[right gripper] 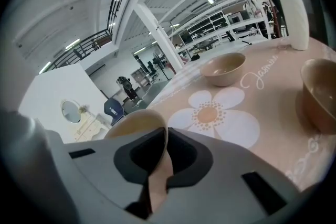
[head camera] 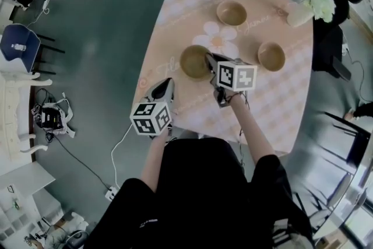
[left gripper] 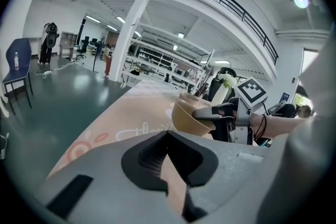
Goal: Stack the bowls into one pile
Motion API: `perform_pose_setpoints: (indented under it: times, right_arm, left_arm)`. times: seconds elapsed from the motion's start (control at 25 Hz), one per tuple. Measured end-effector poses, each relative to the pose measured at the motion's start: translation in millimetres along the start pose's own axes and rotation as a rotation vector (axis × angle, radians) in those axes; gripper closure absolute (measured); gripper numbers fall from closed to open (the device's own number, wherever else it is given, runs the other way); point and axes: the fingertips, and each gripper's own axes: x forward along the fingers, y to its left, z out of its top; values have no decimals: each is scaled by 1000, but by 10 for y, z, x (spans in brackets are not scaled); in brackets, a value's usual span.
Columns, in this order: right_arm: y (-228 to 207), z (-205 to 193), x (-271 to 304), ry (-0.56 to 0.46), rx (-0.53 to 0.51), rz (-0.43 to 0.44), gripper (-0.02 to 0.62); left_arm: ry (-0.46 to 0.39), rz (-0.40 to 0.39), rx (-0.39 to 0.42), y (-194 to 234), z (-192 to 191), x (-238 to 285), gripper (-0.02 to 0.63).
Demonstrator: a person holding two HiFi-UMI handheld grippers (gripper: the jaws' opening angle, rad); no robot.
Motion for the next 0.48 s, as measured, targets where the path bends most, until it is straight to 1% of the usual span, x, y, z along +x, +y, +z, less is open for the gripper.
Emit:
perform_pose_setpoints:
  times: [0.28, 0.48]
  right_arm:
    - [-98, 192, -259, -124, 82, -31, 588]
    - [-252, 337, -514, -200, 125, -54, 588]
  left_arm:
    - [-12, -68, 47, -161, 155, 59, 609]
    - [13, -103, 88, -362, 212, 176, 609]
